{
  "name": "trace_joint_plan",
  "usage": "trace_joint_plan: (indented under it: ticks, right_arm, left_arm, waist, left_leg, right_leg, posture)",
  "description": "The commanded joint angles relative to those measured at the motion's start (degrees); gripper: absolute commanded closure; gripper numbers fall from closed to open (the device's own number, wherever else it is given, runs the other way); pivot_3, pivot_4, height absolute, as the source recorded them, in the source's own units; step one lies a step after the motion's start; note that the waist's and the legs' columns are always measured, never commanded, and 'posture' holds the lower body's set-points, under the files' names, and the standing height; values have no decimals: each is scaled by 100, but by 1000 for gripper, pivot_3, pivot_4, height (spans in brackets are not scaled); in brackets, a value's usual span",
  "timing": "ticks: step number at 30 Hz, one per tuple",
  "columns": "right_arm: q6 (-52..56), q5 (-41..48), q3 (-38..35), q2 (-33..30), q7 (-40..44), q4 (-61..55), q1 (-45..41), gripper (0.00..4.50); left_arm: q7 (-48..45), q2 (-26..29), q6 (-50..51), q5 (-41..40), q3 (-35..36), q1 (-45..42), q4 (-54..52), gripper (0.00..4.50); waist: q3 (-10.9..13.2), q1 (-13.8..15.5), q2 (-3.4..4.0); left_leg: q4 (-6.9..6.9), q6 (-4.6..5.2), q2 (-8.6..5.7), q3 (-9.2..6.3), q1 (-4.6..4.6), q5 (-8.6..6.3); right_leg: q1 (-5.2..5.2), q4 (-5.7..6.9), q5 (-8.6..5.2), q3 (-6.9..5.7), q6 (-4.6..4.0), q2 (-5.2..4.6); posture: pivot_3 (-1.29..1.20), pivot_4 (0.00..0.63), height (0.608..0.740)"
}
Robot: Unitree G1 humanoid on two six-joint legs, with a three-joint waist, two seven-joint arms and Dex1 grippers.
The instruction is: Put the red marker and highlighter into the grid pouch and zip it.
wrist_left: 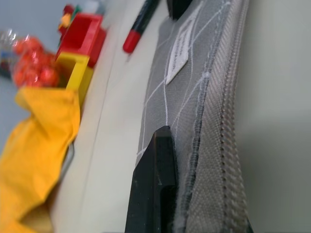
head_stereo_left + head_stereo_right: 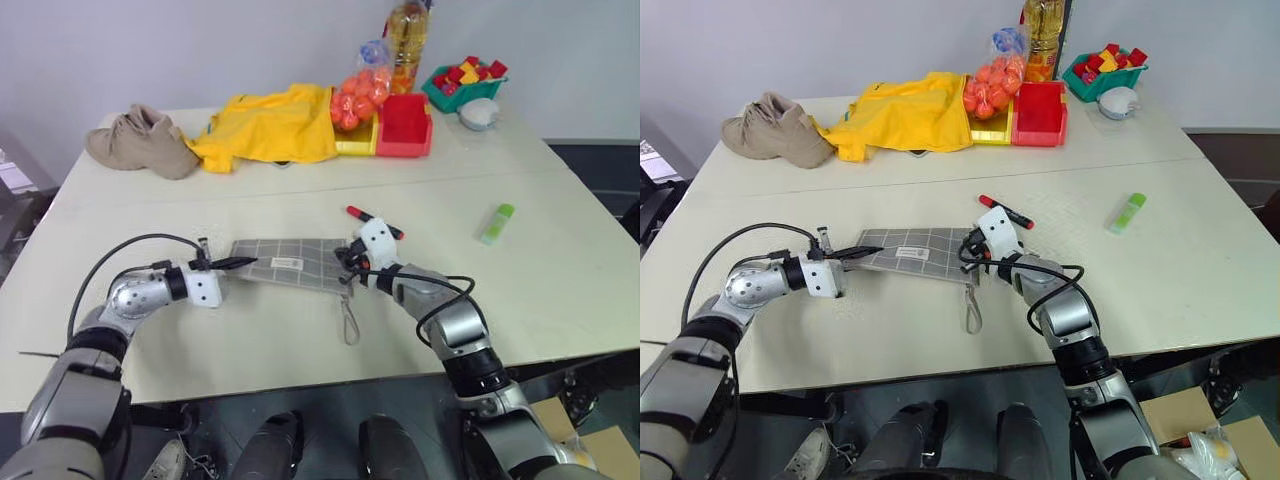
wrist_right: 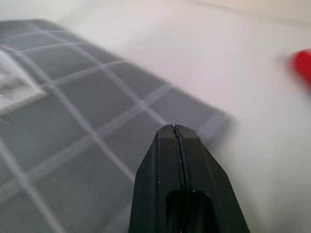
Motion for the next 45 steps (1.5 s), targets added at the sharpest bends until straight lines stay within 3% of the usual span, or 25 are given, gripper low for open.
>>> trace_joint_plan:
  ticks: [1, 3, 7, 9, 13, 19, 25, 35, 45]
  right_arm:
    - [1, 430, -664, -163, 128, -401, -391, 3944]
    - [113, 530, -790, -297, 232, -539, -439, 3167]
    - [288, 647, -974, -563, 327, -781, -459, 911]
    - [459, 746, -985, -665, 431, -985, -395, 65]
    - [665, 811, -771, -708, 546, -1312, -226, 65]
    - [633, 633, -616, -523, 296, -1147, -320, 65]
    - [646, 623, -594, -466, 203, -1083, -400, 65]
    - [730, 661, -494, -951, 620, -1212, -103, 65]
    - [784, 679, -579, -647, 372, -1117, -284, 65]
  left_arm:
    - [117, -36, 1794, -971, 474, 831, -1732, 4500]
    - [401, -89, 2596, -1120, 693, 1274, -2661, 4500]
    - [1233, -519, 4071, -1210, 988, 2017, -4299, 4500]
    - [1572, -837, 4591, -1135, 973, 2297, -4987, 4500]
    - [1892, -1312, 5230, -906, 835, 2479, -5670, 4500]
    - [1983, -1616, 5497, -614, 693, 2371, -5781, 4500]
    - [1920, -1638, 5430, -464, 717, 2283, -5681, 4500]
    - [2132, -1699, 5357, -287, 852, 2099, -5493, 4500]
    - [2095, -1743, 5282, -202, 777, 2033, -5427, 4500]
  waist:
    - [0, -73, 1]
    - [1, -85, 1]
    - [1, -85, 1]
    - [1, -81, 1]
    - [1, -45, 1]
    - [1, 31, 1]
    - [1, 78, 1]
    - [1, 89, 0]
    - [1, 82, 0]
  left_leg:
    - [0, 0, 1, -1, -1, 0]
    - [-1, 0, 2, -2, -5, 0]
    - [0, 0, 4, -4, -6, 0]
    - [1, 0, 3, -1, -6, 0]
    - [1, -1, 3, 0, -6, 0]
    - [6, -2, 1, 3, -6, 0]
    - [7, -3, 1, 5, -6, 1]
    - [7, -2, 0, 5, -6, 0]
    - [6, -2, 1, 5, -6, 0]
  right_leg:
    - [0, 1, 0, 0, 0, 1]
    - [-3, 1, -1, 4, 0, 1]
    - [-3, 0, -1, 3, -1, 4]
    - [-3, 0, -1, 7, -1, 2]
    - [-2, -1, -1, 6, -1, 2]
    - [1, -2, -1, 6, -1, 1]
    - [1, -4, 0, 6, -2, 0]
    - [3, -7, 0, 6, -2, 0]
    - [2, -7, 0, 6, -2, 0]
  posture:
    - [0, 150, 740]
    - [0, 150, 740]
    - [0, 150, 740]
    - [0, 150, 740]
    - [0, 150, 740]
    - [0, 150, 740]
    - [0, 150, 740]
    - [0, 150, 740]
    - [0, 150, 740]
